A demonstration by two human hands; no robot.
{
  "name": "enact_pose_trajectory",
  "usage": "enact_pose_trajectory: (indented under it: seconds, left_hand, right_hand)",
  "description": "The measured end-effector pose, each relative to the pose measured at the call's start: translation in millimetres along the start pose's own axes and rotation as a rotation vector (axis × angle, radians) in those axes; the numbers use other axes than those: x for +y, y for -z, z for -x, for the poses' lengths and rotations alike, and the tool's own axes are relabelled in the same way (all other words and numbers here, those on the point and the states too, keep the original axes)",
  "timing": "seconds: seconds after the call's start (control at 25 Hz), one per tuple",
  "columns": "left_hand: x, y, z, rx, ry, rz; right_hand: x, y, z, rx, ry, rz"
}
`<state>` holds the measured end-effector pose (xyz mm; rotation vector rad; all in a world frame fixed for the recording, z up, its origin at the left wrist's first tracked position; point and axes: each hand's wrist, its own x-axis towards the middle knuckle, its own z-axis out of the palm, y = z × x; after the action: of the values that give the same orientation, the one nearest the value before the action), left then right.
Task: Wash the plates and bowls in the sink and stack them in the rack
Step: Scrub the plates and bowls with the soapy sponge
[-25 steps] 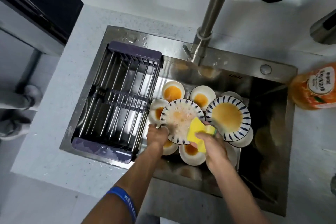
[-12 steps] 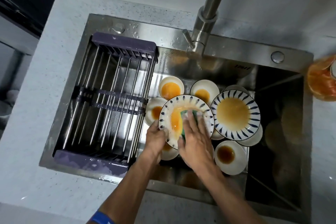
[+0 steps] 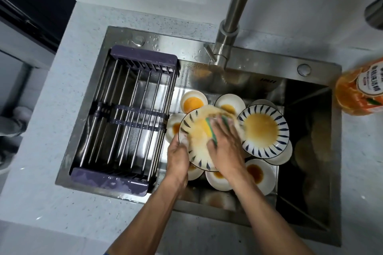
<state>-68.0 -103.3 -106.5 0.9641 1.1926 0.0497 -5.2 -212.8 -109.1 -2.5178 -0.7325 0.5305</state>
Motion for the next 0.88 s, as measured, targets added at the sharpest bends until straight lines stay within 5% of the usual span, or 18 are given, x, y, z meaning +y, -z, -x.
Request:
enact_pose_trajectory:
  seconds: [0.2,0.88]
  left_hand:
    - [-2,-3,9,0.005,-0.004,-0.030]
    - [22,-9,19,0.020,-0.072,0.017]
  right_hand:
    - [-17,-3,5,-0.065,0.099,-0.101]
    - [-12,25,-3,0.015,-0.021,-0.189]
